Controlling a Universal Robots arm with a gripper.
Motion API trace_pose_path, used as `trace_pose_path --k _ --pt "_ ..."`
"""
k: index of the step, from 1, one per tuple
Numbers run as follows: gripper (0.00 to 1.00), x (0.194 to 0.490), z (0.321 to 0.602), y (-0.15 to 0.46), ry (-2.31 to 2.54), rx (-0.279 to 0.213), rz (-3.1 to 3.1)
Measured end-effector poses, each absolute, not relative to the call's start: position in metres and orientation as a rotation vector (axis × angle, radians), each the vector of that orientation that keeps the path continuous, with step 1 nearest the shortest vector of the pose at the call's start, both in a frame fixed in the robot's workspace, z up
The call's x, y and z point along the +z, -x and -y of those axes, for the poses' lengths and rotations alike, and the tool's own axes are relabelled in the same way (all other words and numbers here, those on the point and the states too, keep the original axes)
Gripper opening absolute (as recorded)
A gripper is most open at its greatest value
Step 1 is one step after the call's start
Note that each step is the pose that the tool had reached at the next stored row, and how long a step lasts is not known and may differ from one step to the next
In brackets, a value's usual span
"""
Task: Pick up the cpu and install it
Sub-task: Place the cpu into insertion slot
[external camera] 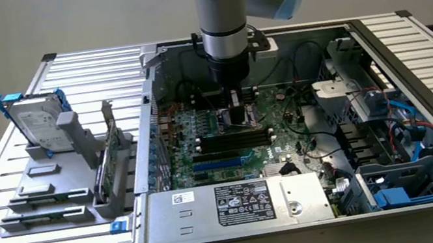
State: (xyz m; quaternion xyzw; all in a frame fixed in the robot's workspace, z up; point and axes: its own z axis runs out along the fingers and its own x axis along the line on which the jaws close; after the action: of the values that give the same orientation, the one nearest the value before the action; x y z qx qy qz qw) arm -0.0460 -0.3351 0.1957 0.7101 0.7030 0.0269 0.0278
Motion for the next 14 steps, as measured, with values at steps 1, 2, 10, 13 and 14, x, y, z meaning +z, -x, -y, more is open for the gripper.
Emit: trace_pose_path --k 1,2,10,13,14 --pt "0.62 0.197 0.335 0.046 -2.192 0.083 -2.17" --pt "0.62 0.198 0.335 0.046 -2.192 0.083 -2.17" --pt "0.62 0.212 0.335 0.046 -2.192 0.083 -2.17" --pt "0.47 0.215 0.336 0.047 -2.192 0.083 -2.171" --pt "0.47 0.216 0.337 0.048 -2.192 0.084 -2.171"
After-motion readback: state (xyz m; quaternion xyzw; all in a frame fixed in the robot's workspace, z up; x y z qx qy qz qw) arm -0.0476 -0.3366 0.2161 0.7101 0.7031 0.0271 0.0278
